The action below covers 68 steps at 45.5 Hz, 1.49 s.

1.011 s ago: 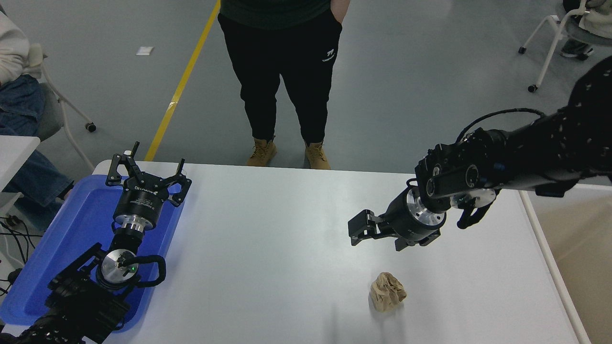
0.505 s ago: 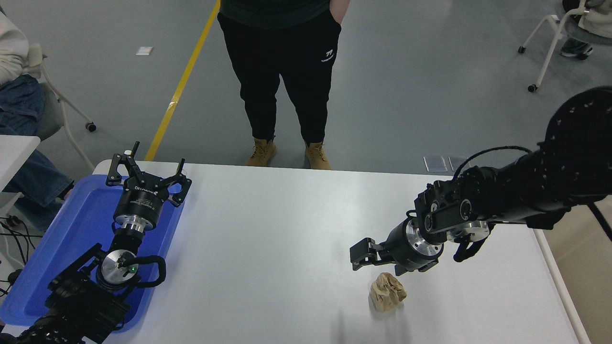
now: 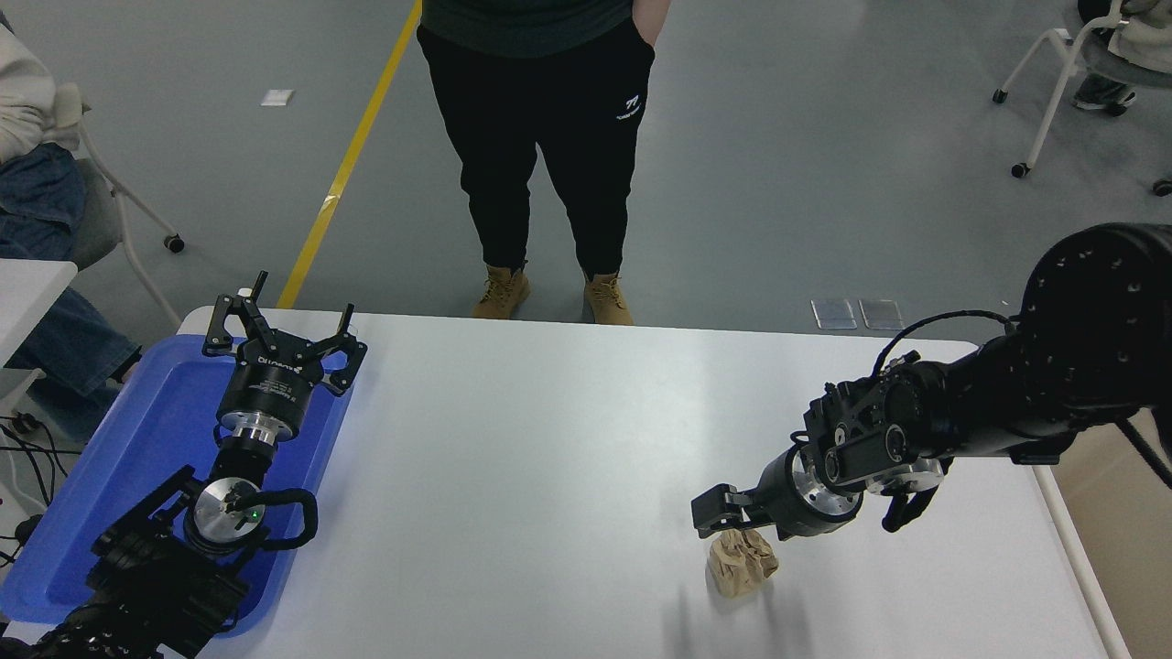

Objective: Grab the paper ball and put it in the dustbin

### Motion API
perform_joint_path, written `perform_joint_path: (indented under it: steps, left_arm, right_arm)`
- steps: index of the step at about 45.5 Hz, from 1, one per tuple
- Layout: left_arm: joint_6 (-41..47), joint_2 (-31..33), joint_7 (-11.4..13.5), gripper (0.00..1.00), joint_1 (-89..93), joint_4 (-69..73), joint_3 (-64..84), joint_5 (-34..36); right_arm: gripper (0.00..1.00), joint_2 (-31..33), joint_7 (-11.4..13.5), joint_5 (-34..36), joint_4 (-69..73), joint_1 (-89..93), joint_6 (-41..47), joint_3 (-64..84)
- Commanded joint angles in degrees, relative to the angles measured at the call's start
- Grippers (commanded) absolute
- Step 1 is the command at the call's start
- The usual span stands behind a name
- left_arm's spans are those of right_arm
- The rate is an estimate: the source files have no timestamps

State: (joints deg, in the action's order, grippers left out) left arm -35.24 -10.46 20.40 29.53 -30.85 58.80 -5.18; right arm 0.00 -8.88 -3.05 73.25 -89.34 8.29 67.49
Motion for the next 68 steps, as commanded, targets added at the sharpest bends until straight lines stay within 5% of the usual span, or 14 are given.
perform_joint_path:
  steps: [1,68]
  left_arm:
    - [0.0,0.0,0.0,1.00,0.0,0.0,0.0,0.0]
    - [0.0,0.0,0.1,1.00,0.0,0.0,0.0,0.0]
  right_arm:
    - [1.00,0.0,0.0,-0.5,-0.6,1.4,-0.6,0.5]
    - [0.98,0.0,0.1,-1.5,-6.0,10.3,-4.8,-3.0]
